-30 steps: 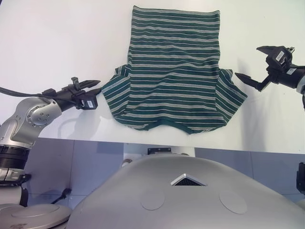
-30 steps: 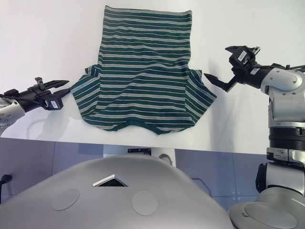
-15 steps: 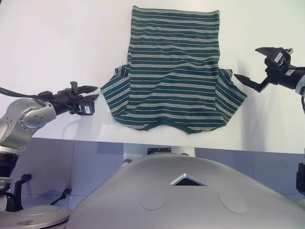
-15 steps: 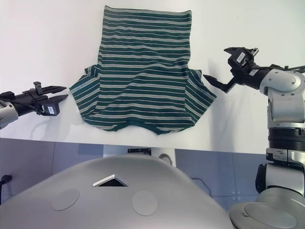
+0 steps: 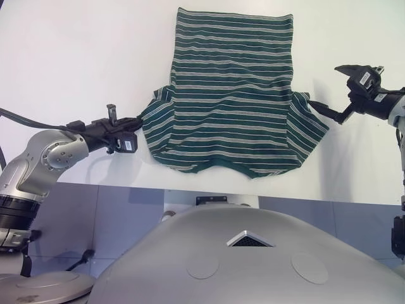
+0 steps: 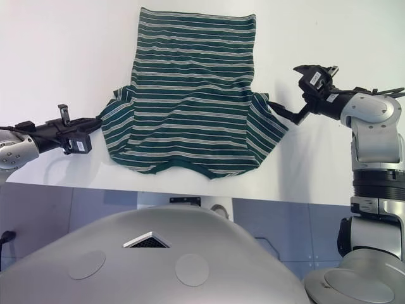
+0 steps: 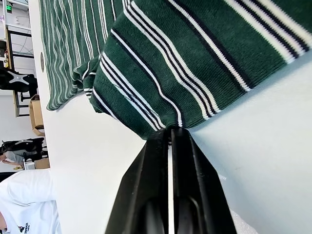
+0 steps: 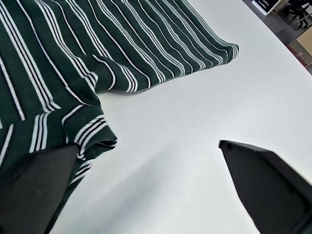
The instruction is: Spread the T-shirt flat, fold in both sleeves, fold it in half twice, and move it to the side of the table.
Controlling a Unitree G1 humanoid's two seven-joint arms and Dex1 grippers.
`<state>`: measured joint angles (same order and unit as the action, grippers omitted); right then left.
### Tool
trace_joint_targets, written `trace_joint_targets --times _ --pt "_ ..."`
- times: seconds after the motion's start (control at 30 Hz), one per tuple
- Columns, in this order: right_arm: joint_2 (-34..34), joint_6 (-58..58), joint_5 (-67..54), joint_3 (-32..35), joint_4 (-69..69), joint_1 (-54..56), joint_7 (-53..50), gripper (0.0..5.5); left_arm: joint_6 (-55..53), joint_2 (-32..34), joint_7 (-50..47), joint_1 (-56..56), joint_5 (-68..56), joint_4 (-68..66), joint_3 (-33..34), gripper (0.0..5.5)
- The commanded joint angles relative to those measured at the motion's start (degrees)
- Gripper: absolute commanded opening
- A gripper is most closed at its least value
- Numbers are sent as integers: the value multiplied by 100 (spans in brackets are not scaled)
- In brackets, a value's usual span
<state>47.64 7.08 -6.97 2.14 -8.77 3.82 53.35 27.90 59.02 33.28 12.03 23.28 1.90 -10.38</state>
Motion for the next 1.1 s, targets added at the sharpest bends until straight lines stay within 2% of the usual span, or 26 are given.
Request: trace_joint_targets --times 0.03,0.27,0.63,0.9,1.0,1.1 --pt "-30 -34 11 -24 -41 80 32 540 -36 -49 340 174 293 -190 -396 3" --pt "-77 20 -5 -11 72 27 -15 540 -221 -16 654 24 -402 847 -161 3" --pt "-120 16 -2 -33 69 62 16 540 -486 -185 642 -337 -103 1210 74 3" --pt "-140 -14 17 -63 -3 90 20 540 -841 -413 770 -866 -608 1820 461 3" --pt "-138 -40 21 -75 -55 121 39 540 -1004 -579 838 -938 -783 2034 415 3" --pt "-154 -68 26 -100 -110 161 51 540 -1064 -907 826 -927 -584 2048 -15 3"
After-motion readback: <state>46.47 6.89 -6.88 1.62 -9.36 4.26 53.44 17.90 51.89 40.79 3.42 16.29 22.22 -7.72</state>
